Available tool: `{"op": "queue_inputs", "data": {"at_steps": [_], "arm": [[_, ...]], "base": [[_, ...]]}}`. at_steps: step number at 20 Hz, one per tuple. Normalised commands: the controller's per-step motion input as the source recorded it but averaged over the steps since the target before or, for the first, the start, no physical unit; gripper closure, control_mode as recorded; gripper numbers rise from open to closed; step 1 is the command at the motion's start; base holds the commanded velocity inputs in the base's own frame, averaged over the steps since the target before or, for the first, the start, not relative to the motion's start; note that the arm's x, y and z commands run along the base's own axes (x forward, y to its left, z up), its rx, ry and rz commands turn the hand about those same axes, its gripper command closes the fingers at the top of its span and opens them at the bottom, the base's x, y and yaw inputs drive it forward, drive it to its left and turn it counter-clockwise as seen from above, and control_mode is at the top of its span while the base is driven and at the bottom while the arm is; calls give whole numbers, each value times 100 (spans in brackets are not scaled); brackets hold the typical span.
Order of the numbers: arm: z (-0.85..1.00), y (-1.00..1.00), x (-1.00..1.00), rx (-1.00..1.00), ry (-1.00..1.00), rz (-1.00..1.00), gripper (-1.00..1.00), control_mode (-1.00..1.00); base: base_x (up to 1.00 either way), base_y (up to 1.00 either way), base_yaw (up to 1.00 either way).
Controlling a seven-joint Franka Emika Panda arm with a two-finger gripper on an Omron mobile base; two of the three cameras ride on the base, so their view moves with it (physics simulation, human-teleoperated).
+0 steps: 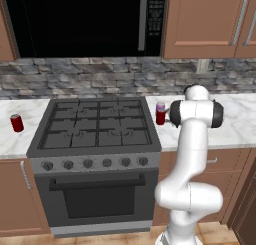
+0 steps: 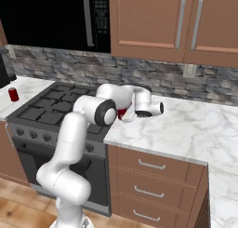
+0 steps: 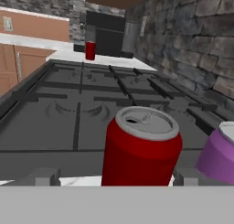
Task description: Four empty soda cans are scattered around the kitchen. Gather all the cans and cluster them next to the stove for recycling.
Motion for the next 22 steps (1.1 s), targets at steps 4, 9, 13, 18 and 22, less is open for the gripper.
{"op": "queue_inputs", "data": {"at_steps": [4, 9, 13, 18, 22], "arm": [[-4, -9, -31, -4, -13, 0, -100, -100], [5, -29, -25, -1, -12, -1, -100, -100], [40, -27, -3, 0, -2, -5, -100, -100], [55, -11, -5, 9, 0, -13, -100, -100], [23, 0, -28, 16, 4, -16, -100, -100]], "base": [[0, 0, 0], [0, 0, 0], [0, 0, 0], [0, 0, 0], [0, 0, 0]]}}
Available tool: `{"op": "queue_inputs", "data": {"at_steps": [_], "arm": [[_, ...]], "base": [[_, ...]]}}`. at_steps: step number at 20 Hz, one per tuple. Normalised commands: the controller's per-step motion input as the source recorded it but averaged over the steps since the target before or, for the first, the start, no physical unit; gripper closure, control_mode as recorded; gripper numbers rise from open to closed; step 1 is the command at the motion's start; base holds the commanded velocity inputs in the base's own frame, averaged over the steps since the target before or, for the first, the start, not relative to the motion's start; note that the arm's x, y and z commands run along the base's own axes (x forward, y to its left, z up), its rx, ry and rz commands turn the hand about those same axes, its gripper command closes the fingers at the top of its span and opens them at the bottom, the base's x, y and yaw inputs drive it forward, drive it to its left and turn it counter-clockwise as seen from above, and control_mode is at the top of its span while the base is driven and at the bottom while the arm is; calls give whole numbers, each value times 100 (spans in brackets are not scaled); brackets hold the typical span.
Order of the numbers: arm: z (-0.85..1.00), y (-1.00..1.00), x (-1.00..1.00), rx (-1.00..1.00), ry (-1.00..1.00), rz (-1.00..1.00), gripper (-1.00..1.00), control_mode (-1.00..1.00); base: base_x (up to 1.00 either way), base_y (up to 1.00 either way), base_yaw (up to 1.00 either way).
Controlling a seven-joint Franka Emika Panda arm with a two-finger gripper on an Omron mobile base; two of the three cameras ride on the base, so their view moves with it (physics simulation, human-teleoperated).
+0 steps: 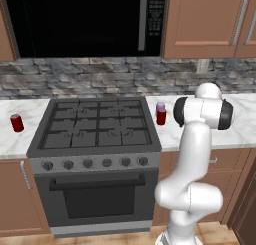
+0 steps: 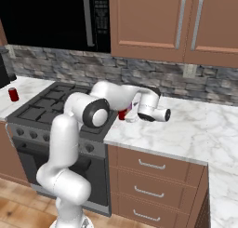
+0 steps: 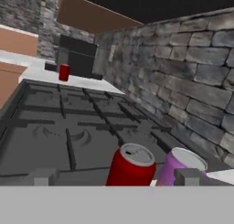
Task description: Four empty soda cans are scattered around the kitchen. Gather all the cans and cluster them next to the stove for recycling.
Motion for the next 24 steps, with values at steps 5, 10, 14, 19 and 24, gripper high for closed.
{"op": "queue_inputs", "data": {"at_steps": [5, 10, 14, 19, 24], "arm": [[14, 0, -50, 11, 6, -17, -100, -100], [8, 0, -34, 5, 14, -13, -100, -100], [3, 0, -25, 0, 25, -10, -100, -100], [11, 0, -22, 0, 32, -7, -100, -100], [19, 1, -46, 1, 29, -9, -100, -100]], "base": [[0, 0, 0], [0, 0, 0], [0, 0, 0], [0, 0, 0], [0, 0, 0]]}}
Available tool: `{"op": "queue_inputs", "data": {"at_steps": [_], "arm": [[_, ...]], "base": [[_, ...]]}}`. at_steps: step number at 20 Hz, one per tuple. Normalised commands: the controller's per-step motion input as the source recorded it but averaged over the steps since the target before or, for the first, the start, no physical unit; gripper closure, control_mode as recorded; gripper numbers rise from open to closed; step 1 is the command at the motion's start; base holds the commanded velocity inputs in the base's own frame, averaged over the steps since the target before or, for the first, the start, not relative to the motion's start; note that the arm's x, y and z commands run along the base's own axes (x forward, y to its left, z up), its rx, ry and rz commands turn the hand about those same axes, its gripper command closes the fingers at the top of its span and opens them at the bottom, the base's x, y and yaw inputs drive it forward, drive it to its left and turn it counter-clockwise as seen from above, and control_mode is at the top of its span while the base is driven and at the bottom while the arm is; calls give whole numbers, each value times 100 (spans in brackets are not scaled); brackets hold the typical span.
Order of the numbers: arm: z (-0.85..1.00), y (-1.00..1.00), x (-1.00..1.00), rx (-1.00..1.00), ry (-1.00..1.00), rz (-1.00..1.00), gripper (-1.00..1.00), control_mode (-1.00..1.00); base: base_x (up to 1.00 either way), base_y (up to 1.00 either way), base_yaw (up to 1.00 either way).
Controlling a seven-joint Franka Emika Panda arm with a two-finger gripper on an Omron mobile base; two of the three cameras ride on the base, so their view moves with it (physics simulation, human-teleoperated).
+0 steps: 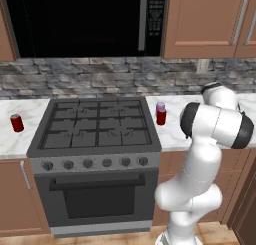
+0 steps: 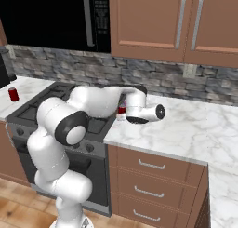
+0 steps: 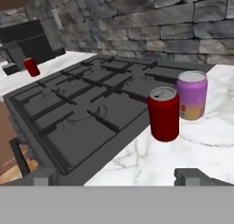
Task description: Four empty soda cans are scattered around the kitchen. Gather all the cans and cluster them next to the stove for recycling.
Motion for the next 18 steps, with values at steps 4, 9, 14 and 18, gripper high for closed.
{"op": "queue_inputs", "data": {"at_steps": [4, 9, 14, 18], "arm": [[1, 10, -67, 0, 14, -13, -100, -100], [0, 35, -58, 0, 6, -19, -100, -100], [0, 57, -53, 0, 1, -31, -100, -100], [0, 48, -28, 0, 8, -34, -100, -100]], "base": [[0, 0, 0], [0, 0, 0], [0, 0, 0], [0, 0, 0]]}}
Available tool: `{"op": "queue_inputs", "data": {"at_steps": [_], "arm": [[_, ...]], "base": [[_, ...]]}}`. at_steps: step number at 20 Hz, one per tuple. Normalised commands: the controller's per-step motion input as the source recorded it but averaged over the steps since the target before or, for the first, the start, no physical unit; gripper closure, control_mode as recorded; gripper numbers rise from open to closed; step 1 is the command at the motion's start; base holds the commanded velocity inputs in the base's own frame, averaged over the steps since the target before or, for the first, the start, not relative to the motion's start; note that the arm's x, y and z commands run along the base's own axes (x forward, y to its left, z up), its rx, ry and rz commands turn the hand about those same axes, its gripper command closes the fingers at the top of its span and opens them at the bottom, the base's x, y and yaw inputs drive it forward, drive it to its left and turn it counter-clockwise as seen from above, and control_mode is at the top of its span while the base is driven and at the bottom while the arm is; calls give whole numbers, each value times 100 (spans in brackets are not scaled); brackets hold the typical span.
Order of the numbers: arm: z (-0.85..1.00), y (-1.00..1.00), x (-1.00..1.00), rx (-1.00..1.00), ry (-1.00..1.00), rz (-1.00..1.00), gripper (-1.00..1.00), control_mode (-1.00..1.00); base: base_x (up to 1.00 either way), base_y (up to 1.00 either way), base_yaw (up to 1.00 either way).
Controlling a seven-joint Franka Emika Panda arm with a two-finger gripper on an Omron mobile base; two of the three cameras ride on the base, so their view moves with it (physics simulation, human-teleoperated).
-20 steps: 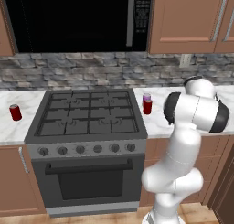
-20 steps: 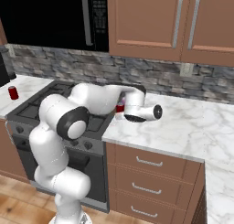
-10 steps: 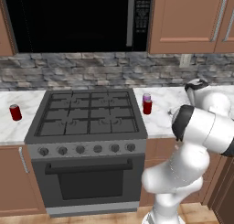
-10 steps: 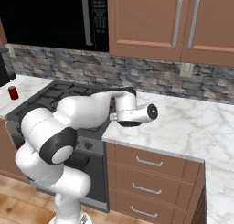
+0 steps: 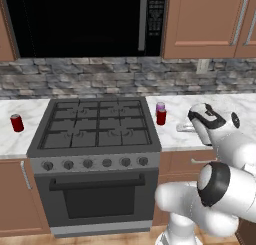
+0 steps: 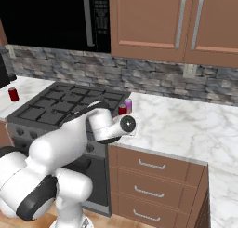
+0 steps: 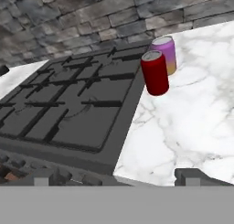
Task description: Four empty soda cans are scattered around the kitchen. Gather all the cans and cluster them next to the stove for recycling.
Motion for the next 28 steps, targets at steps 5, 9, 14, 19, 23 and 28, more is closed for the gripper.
{"op": "queue_inputs", "data": {"at_steps": [5, 9, 14, 19, 23, 28], "arm": [[0, 17, -6, 0, 18, -29, -100, -100], [1, 0, 0, 0, 26, -13, -100, -100], [1, 0, 0, 0, 28, -5, -100, -100], [0, -2, -1, 0, 23, -3, -100, -100], [0, 2, -44, 0, 4, 0, -100, -100], [-2, 13, -54, 0, 0, 0, -100, 100]], "base": [[0, 0, 0], [0, 0, 0], [0, 0, 0], [0, 0, 0], [0, 0, 0], [-14, 4, 0]]}}
